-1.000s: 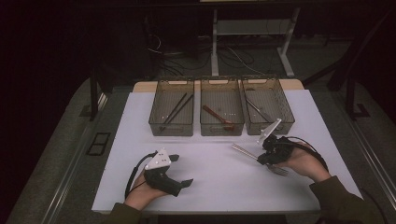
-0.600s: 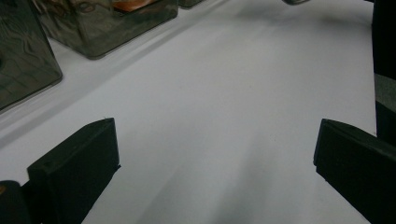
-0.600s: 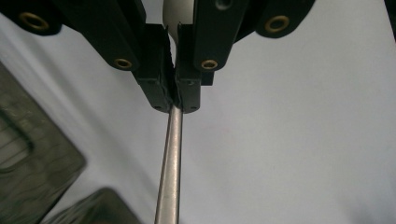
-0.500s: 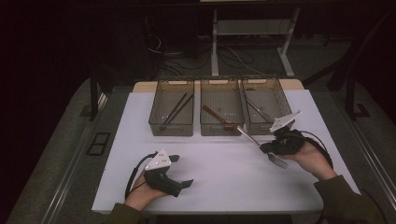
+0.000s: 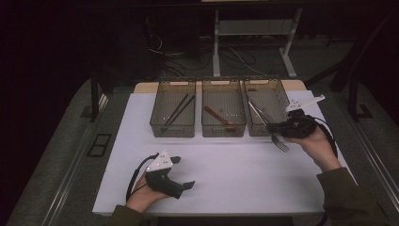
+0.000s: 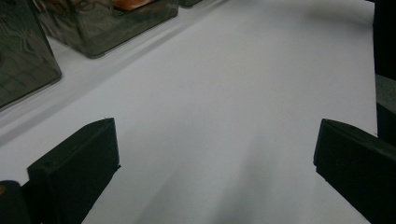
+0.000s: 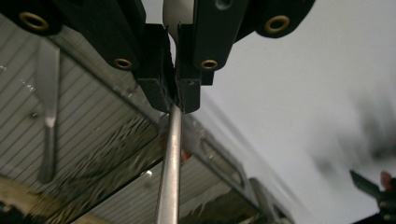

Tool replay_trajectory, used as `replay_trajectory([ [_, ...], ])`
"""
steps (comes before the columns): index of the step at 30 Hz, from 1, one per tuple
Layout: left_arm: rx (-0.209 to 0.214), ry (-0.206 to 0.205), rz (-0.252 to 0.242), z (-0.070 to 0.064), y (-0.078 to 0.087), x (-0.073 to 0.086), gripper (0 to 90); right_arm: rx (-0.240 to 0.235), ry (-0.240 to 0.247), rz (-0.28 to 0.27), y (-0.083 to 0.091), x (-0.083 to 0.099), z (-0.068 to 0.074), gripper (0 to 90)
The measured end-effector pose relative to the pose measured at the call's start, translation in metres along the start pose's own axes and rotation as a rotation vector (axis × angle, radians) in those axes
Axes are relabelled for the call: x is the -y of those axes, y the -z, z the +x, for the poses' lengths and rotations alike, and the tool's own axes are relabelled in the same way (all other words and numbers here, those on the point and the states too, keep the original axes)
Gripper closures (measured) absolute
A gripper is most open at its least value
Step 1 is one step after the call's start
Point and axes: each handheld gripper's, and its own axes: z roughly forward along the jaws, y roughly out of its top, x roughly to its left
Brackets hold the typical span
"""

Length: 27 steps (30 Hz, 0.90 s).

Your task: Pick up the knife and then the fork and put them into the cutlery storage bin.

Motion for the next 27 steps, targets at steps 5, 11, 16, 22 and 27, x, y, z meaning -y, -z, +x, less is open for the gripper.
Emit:
replay_trajectory([
  [5,0.002,0.002,0.002,0.000,0.000,0.000,0.0,0.043,-0.023,-0.057,0.001,-0.014,-0.014,83.9],
  [11,0.002,0.000,0.000,0.000,0.000,0.000,0.0,0.100,-0.049,-0.083,-0.005,-0.032,-0.034,83.9],
  [16,0.003,0.001,0.001,0.000,0.000,0.000,0.0,0.138,-0.074,-0.078,-0.013,-0.043,-0.054,83.9],
  [22,0.006,0.002,-0.002,0.000,0.001,0.000,0.0,0.173,-0.110,-0.066,-0.024,-0.048,-0.076,83.9],
  [27,0.006,0.004,-0.003,0.000,0.001,0.000,0.0,0.197,-0.136,-0.038,-0.033,-0.042,-0.093,83.9],
])
